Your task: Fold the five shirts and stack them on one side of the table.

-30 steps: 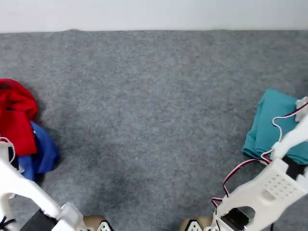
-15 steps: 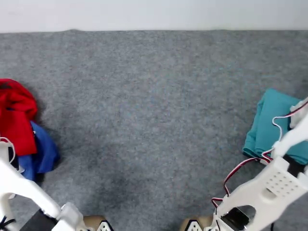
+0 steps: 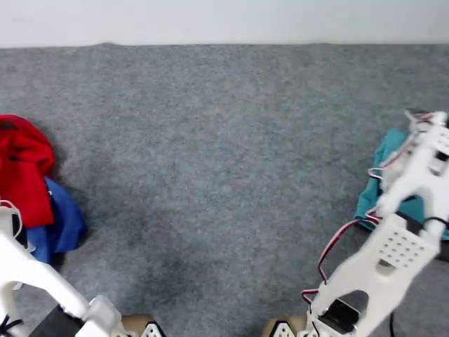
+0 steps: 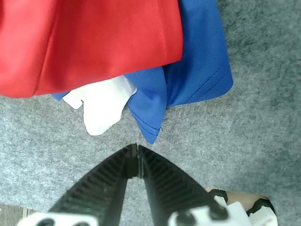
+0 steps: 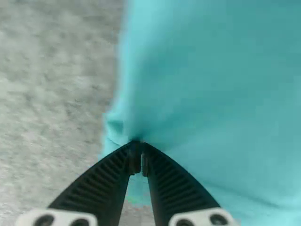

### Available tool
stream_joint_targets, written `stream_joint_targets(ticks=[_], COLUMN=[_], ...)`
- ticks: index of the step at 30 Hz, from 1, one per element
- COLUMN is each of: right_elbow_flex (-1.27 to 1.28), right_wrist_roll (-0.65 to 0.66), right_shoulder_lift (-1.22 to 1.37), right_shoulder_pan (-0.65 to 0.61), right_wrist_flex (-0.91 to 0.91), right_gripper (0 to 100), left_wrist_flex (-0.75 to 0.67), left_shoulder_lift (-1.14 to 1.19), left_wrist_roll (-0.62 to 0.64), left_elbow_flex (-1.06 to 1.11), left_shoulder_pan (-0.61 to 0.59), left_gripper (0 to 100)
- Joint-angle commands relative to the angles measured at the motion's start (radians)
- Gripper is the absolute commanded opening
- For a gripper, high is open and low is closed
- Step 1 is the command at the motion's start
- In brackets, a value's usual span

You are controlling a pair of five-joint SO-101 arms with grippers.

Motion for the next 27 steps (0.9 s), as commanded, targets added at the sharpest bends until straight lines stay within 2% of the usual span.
stream_joint_targets(ticks=[1, 6, 9, 14, 21, 25, 27], right_elbow_flex=[-0.008, -0.011, -0.011, 0.005, 0.034, 0.031, 0.031], right_wrist_roll=[-0.052, -0.069, -0.060, 0.052, 0.066, 0.054, 0.008], right_shoulder_lift=[0.008, -0.039, -0.134, -0.217, -0.071, 0.051, 0.067], right_shoulder_pan=[-0.088, -0.113, -0.050, 0.054, 0.097, 0.067, 0.031], right_wrist_flex=[0.033, 0.038, 0.039, 0.039, 0.035, 0.038, 0.038], right_gripper=[0.9, 0.9, 0.9, 0.9, 0.9, 0.9, 0.9], left_wrist_flex=[-0.008, -0.008, -0.008, -0.008, -0.008, -0.008, -0.008], left_shoulder_lift=[-0.032, -0.032, -0.032, -0.032, -0.032, -0.032, -0.032], left_wrist_roll=[0.005, 0.005, 0.005, 0.005, 0.005, 0.005, 0.005], left_elbow_flex=[-0.004, -0.004, -0.004, -0.004, -0.004, -0.004, -0.004], left_shoulder_pan=[0.009, 0.009, 0.009, 0.009, 0.009, 0.009, 0.009], left_gripper=[1, 1, 1, 1, 1, 1, 1])
